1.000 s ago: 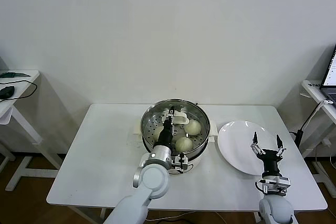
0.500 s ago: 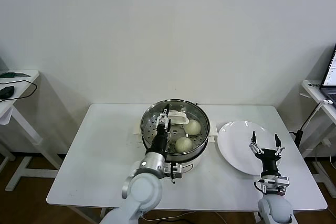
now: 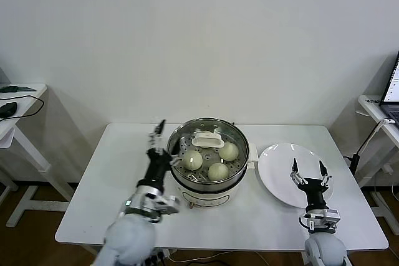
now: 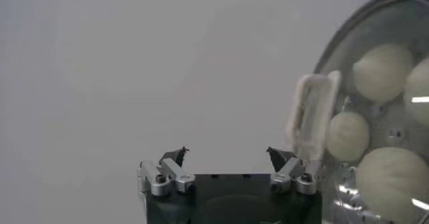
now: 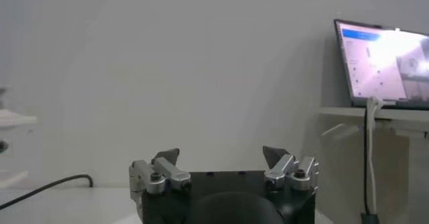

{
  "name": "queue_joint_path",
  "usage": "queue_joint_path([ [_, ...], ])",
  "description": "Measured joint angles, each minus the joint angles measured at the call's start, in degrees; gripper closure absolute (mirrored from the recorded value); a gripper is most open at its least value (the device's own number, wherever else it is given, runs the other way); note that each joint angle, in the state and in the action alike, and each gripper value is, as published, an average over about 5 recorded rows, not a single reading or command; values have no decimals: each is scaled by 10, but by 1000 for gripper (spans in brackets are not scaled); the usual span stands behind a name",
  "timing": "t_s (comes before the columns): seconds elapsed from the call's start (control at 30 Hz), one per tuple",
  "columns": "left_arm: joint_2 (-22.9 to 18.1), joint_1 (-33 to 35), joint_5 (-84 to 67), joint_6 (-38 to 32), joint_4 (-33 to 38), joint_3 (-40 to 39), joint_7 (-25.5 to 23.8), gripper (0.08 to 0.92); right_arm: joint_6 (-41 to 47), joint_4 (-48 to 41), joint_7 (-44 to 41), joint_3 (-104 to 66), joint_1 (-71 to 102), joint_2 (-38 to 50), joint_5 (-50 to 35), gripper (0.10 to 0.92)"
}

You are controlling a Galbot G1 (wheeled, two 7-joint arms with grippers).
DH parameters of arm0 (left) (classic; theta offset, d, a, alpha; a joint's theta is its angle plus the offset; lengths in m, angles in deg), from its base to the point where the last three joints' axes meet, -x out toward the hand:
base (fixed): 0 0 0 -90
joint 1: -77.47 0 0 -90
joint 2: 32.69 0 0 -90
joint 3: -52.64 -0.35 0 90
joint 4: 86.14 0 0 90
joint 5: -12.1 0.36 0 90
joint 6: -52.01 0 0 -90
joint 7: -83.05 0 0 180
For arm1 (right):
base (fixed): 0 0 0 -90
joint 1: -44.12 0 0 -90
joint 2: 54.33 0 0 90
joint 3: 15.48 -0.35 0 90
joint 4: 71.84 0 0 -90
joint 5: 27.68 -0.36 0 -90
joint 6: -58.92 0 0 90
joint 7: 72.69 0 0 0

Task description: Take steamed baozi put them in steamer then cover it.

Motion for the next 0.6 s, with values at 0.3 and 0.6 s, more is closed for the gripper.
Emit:
queue_joint_path([
  [0.3, -1, 52, -289, -111, -59, 150, 33, 177, 21, 16, 0, 11, 13, 5, -12, 203],
  [0.6, -9, 89, -434, -185, -95, 217, 23, 177, 33, 24, 0, 14, 22, 3, -15, 203],
])
